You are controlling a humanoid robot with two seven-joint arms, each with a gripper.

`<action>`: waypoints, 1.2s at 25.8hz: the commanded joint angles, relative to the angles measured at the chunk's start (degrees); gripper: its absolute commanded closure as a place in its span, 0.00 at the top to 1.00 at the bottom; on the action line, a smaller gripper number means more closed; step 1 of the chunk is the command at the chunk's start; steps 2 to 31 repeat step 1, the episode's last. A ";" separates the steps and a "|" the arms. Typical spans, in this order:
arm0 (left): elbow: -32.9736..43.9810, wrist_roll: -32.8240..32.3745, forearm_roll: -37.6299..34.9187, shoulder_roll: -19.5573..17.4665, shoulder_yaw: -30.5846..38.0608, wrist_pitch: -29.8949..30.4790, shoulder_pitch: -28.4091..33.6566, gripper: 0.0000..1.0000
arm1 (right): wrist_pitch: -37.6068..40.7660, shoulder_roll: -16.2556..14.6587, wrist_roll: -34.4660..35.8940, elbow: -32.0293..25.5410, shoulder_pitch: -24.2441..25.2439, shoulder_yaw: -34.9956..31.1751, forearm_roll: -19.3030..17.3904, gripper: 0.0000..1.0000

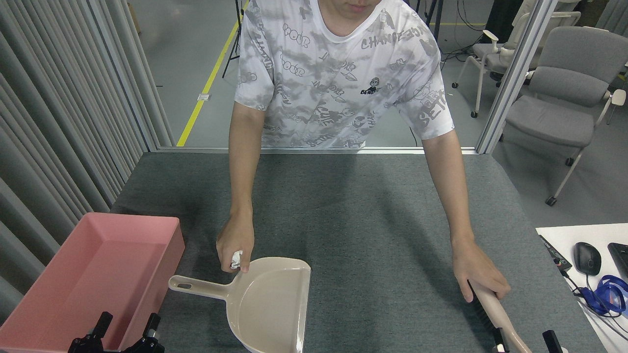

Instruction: Sweep and dump garbage into bin

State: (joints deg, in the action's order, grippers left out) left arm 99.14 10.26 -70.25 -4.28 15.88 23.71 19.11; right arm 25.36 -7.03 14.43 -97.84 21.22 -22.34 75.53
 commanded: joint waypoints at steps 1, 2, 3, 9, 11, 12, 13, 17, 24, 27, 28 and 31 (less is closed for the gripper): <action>0.00 0.02 0.03 0.06 -0.06 0.11 0.40 1.00 | -1.28 0.17 -0.37 -0.07 -0.48 2.30 0.59 0.98; 0.00 0.02 0.03 0.06 -0.06 0.11 0.40 1.00 | -1.28 0.17 -0.37 -0.07 -0.48 2.30 0.59 0.98; 0.00 0.02 0.03 0.06 -0.06 0.11 0.40 1.00 | -1.28 0.17 -0.37 -0.07 -0.48 2.30 0.59 0.98; 0.00 0.02 0.03 0.06 -0.06 0.11 0.40 1.00 | -1.28 0.17 -0.37 -0.07 -0.48 2.30 0.59 0.98; 0.00 0.02 0.03 0.06 -0.06 0.11 0.40 1.00 | -1.28 0.17 -0.37 -0.07 -0.48 2.30 0.59 0.98; 0.00 0.02 0.03 0.06 -0.06 0.11 0.40 1.00 | -1.28 0.17 -0.37 -0.07 -0.48 2.30 0.59 0.98; 0.00 0.02 0.03 0.06 -0.06 0.11 0.40 1.00 | -1.28 0.17 -0.37 -0.07 -0.48 2.30 0.59 0.98; 0.00 0.02 0.03 0.06 -0.06 0.11 0.40 1.00 | -1.28 0.17 -0.37 -0.07 -0.48 2.30 0.59 0.98; 0.00 0.02 0.03 0.06 -0.06 0.11 0.40 1.00 | -1.28 0.17 -0.37 -0.07 -0.48 2.30 0.59 0.98; 0.00 0.02 0.03 0.06 -0.06 0.11 0.40 1.00 | -1.28 0.17 -0.37 -0.07 -0.48 2.30 0.59 0.98; 0.00 0.02 0.03 0.06 -0.06 0.11 0.40 1.00 | -1.28 0.17 -0.37 -0.07 -0.48 2.30 0.59 0.98; 0.00 0.02 0.03 0.06 -0.06 0.11 0.40 1.00 | -1.28 0.17 -0.37 -0.07 -0.48 2.30 0.59 0.98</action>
